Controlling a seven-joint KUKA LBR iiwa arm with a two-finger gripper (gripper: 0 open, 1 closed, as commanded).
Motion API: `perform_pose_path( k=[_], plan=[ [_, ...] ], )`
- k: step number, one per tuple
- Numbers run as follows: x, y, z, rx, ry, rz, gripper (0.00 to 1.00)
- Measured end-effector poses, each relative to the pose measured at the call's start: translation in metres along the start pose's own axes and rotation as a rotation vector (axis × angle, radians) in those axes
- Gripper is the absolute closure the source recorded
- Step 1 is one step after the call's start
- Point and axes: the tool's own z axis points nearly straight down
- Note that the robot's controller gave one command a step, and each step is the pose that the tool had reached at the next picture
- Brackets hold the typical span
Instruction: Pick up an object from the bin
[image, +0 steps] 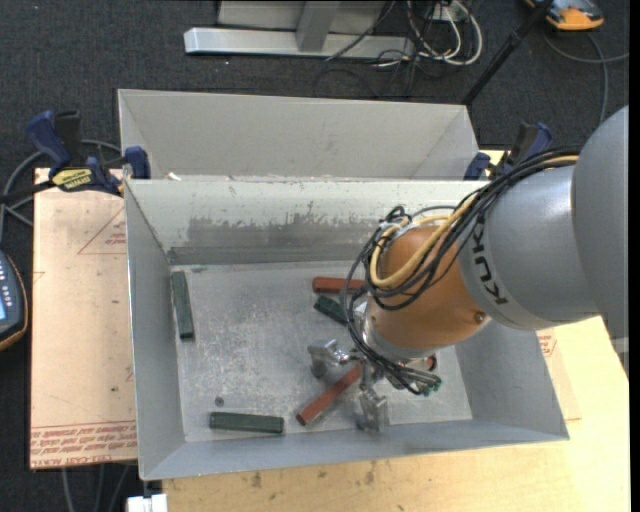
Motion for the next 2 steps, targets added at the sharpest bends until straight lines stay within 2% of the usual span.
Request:
perform_pose_path(
  k=[1,2],
  plan=[
    [0.000,0.000,-0.003,0.000,0.001,0.000,1.00],
    [0.004,0.024,-0.168,0.004,-0.005,-0.048,1.00]
  ],
)
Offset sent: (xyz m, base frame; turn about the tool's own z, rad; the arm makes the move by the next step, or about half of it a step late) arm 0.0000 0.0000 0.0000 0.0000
